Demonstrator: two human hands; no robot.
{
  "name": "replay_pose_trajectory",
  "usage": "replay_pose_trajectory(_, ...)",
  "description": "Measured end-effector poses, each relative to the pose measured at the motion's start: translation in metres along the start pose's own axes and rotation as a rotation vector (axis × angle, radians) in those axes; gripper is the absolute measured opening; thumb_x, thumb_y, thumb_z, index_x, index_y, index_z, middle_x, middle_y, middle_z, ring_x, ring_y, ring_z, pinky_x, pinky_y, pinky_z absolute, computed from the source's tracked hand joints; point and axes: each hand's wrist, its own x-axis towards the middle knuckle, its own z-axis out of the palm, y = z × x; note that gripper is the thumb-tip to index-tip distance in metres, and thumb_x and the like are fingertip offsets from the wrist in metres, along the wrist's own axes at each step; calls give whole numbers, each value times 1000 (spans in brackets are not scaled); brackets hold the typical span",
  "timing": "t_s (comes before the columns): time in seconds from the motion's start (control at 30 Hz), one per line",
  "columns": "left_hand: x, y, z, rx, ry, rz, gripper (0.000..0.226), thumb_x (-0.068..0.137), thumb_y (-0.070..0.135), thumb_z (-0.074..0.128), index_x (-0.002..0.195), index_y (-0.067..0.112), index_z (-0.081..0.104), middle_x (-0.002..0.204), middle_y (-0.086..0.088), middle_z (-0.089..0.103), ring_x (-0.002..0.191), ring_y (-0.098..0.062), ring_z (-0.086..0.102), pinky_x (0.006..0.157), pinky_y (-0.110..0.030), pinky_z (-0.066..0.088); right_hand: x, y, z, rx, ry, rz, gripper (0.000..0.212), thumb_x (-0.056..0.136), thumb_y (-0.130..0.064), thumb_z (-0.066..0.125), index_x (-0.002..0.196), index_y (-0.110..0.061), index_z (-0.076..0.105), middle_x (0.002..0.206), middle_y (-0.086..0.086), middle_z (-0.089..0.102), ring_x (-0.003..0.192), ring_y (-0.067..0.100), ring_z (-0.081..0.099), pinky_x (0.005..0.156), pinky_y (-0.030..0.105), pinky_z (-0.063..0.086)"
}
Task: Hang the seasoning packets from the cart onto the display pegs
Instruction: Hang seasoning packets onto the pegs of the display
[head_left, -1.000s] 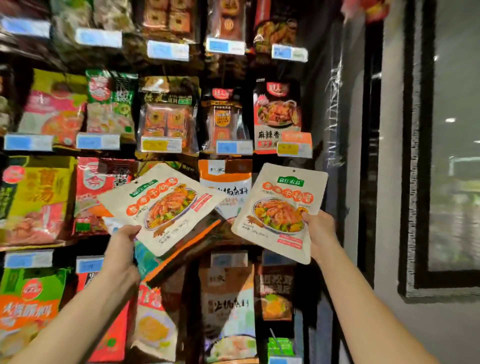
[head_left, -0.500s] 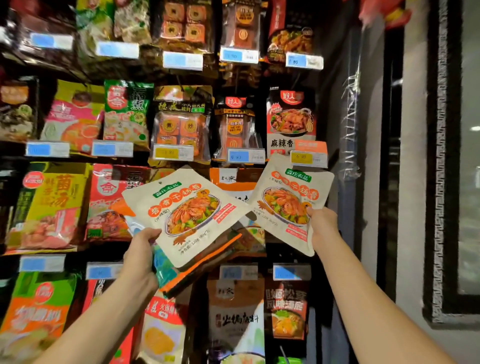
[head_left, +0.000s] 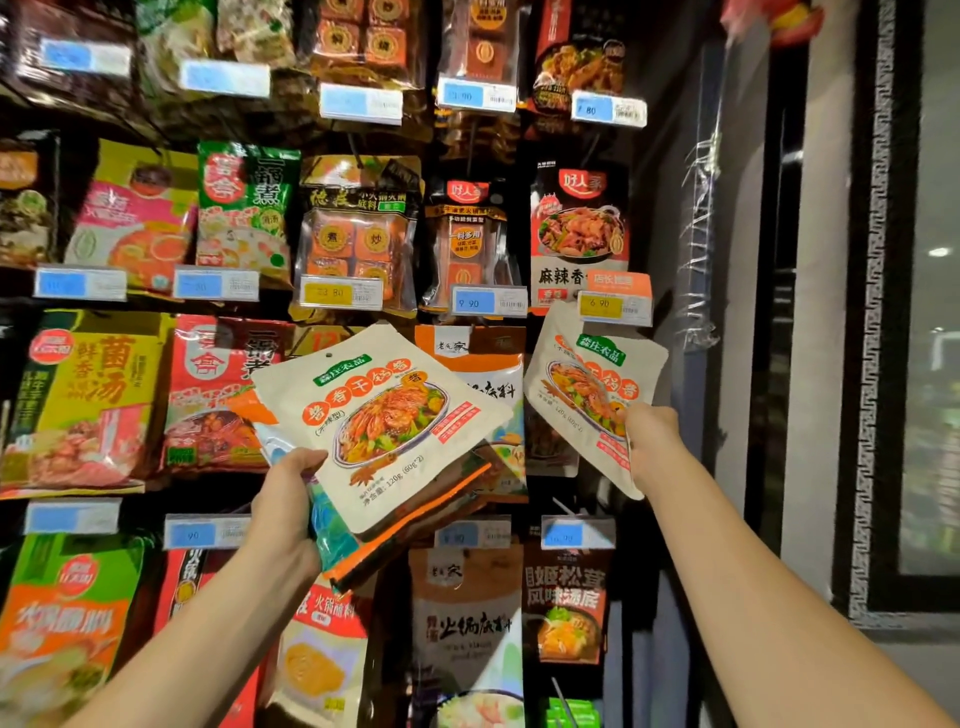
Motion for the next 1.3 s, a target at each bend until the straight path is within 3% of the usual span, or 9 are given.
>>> replay_pose_trajectory(0.13, -2, 0, 1, 0, -5, -13, 47, 91, 17, 59, 138, 17, 49, 114, -16, 75, 103, -39, 73, 66, -52, 63, 2, -7, 4, -58, 22, -68, 30, 98, -7, 56, 128, -8, 54, 108, 14, 71, 82, 32, 72, 48, 32, 55)
replay_pose_trajectory(0.3, -5, 0, 1, 20, 0, -5, 46, 93, 18, 59, 138, 17, 52, 116, -15, 74, 106, -38, 72, 60, -47, 63, 2, -6, 9, -67, 33, -148, 36, 98, 1, 55, 117, -17, 29, 105, 7, 60, 98, 33, 69, 84, 56, 61)
replay_pose_trajectory(0.43, -5, 0, 1, 22, 14, -9, 45, 92, 19, 60, 136, 17, 52, 116, -16, 74, 105, -39, 72, 60, -47, 63, 10, 9, 7, -84, 46, -220, 41, 99, 3, 51, 117, -31, 36, 117, 6, 60, 100, 27, 66, 79, 53, 63)
replay_pose_trajectory(0.57, -3, -1, 5, 19, 23, -10, 47, 91, 19, 61, 137, 17, 51, 115, -16, 74, 102, -38, 73, 63, -48, 63, 14, 17, 5, -47, -7, -261, 47, 105, -2, 46, 138, -35, 48, 124, 0, 61, 107, 24, 65, 89, 51, 61)
replay_pose_trajectory(0.67, -2, -3, 7, 22, 39, -4, 49, 89, 20, 62, 137, 16, 51, 113, -16, 75, 100, -39, 74, 65, -48, 63, 19, 18, 7, -1, -46, -222, 52, 107, -6, 45, 153, -30, 43, 131, 0, 63, 114, 25, 65, 95, 53, 58)
replay_pose_trajectory(0.77, -1, -6, 8, 26, 50, -4, 48, 89, 20, 63, 135, 16, 52, 113, -16, 75, 99, -38, 74, 62, -47, 63, 24, 17, 12, -15, -61, -212, 54, 107, -9, 46, 156, -31, 40, 137, 1, 61, 116, 27, 65, 95, 54, 58)
replay_pose_trajectory(0.97, 3, -9, 5, 40, 49, -5, 47, 89, 22, 64, 134, 17, 53, 111, -15, 76, 99, -38, 74, 73, -49, 62, 37, 19, 13, -85, -37, -218, 51, 104, -12, 50, 152, -29, 47, 130, 1, 66, 107, 27, 69, 88, 54, 61)
replay_pose_trajectory(1.17, 5, -11, 4, 57, 52, 28, 43, 85, 21, 65, 128, 18, 55, 112, -15, 76, 99, -38, 74, 86, -55, 59, 32, 20, 15, -533, -57, -374, 48, 98, -5, 50, 144, -18, 53, 132, 12, 64, 118, 36, 60, 96, 45, 54)
replay_pose_trajectory(1.3, 4, -15, -2, 65, 54, 39, 42, 84, 21, 65, 125, 16, 59, 113, -17, 75, 101, -40, 73, 90, -58, 57, 7, 24, 5, -676, -60, -406, 49, 91, -11, 60, 137, -25, 49, 131, 16, 57, 108, 35, 58, 82, 33, 42)
